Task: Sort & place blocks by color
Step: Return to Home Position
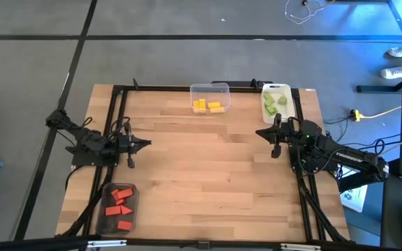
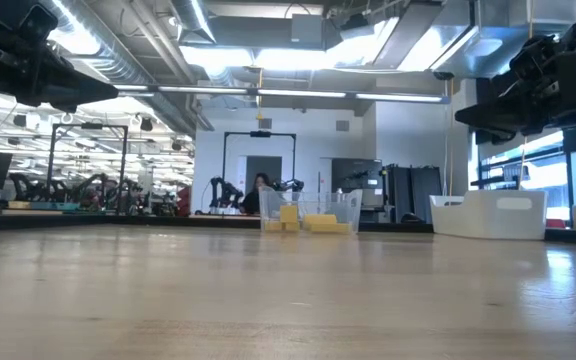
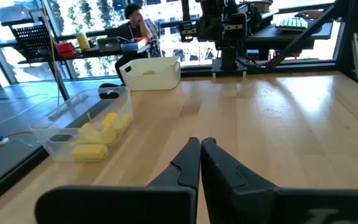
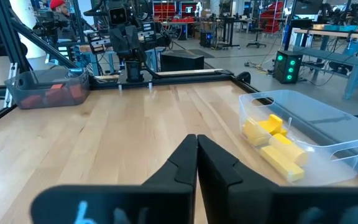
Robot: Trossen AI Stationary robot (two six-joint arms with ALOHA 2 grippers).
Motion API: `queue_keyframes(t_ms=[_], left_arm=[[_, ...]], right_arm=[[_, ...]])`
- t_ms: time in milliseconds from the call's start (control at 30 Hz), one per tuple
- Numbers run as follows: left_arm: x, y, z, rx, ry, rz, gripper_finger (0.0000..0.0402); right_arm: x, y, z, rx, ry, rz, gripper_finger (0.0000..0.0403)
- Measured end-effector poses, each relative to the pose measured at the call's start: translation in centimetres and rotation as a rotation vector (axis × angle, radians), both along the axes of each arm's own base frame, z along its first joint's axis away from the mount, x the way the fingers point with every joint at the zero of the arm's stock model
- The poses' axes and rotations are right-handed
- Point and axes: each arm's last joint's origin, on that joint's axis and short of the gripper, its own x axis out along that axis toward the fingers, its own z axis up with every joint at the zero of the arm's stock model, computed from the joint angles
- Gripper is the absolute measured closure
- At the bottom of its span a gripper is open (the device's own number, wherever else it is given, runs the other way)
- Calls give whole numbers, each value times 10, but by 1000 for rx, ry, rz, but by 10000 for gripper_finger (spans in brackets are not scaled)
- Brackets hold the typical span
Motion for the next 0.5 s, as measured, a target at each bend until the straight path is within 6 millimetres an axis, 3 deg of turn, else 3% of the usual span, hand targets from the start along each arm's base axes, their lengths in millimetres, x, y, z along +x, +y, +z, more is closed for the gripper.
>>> queue_keyframes(t_ms=[500], left_arm=[[0,0,0,0,0,0,379]], right_arm=[[0,0,0,0,0,0,389]])
